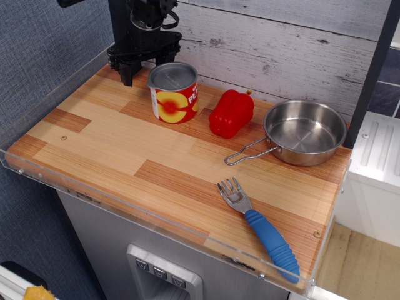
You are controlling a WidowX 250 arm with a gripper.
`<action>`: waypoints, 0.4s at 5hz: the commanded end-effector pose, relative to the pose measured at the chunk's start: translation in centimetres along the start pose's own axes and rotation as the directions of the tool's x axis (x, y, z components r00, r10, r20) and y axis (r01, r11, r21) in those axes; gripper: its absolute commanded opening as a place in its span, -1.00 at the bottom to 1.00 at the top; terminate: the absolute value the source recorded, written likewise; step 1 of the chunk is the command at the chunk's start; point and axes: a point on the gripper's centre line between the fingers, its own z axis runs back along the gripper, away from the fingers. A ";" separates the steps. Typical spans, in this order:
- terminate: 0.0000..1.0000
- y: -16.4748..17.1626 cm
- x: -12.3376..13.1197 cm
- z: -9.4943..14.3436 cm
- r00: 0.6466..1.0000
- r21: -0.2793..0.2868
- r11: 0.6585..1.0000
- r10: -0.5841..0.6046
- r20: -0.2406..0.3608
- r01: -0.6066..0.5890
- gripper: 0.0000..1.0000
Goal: PICK UP THE PLASTIC BOX AND PUT ANOTHER SIDE OF THE TABLE
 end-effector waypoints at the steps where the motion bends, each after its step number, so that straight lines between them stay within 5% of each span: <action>1: -1.00 0.4 1.6 2.5 0.997 -0.061 0.997 -0.051 0.054 0.054 1.00; 2: -1.00 -0.6 0.3 3.1 0.997 -0.089 0.993 -0.069 0.040 0.073 1.00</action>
